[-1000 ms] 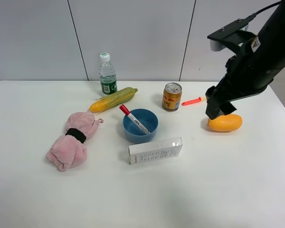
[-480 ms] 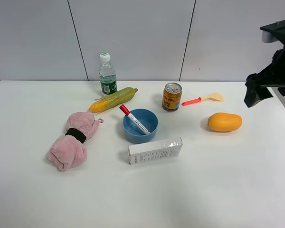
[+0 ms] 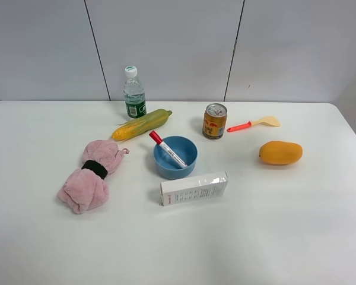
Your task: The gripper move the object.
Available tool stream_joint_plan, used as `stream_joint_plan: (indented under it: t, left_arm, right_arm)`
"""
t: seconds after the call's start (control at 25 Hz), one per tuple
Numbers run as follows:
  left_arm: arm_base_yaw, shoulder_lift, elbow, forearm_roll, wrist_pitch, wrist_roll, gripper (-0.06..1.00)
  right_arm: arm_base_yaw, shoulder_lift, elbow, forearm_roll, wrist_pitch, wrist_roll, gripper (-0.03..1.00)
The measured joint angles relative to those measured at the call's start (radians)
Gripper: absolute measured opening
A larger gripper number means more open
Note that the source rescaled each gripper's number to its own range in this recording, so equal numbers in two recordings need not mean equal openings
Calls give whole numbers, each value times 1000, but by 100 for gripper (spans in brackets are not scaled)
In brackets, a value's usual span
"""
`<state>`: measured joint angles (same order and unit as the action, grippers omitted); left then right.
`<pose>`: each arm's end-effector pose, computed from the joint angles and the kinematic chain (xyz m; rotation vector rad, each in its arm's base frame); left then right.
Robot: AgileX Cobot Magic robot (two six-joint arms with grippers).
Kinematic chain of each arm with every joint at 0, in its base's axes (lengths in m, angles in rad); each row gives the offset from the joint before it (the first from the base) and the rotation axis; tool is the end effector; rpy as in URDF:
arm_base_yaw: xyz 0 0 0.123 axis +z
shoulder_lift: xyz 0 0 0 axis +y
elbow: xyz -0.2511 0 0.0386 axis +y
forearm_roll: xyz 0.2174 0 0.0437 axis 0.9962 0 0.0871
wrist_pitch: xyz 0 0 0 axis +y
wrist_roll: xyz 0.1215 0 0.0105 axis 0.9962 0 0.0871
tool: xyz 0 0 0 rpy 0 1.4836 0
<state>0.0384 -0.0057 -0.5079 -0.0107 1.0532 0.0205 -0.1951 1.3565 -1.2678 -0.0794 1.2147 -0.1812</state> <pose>0.0262 -0.0001 0.2516 -0.0176 2.0232 0.0245 0.2405 -0.0568 0.2868 -0.0006 2.8011 -0.2031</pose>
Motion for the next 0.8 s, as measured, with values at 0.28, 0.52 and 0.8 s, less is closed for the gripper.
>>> stream_joint_plan:
  t: [0.28, 0.52, 0.8]
  left_arm:
    - [0, 0, 0, 0, 0, 0, 100]
    - [0, 0, 0, 0, 0, 0, 100]
    - [0, 0, 0, 0, 0, 0, 100]
  right_arm:
    - [-32, -172, 0, 16, 3, 0, 77]
    - [-28, -361, 0, 47, 4, 0, 77]
    - [72, -560, 2, 53, 5, 5, 77]
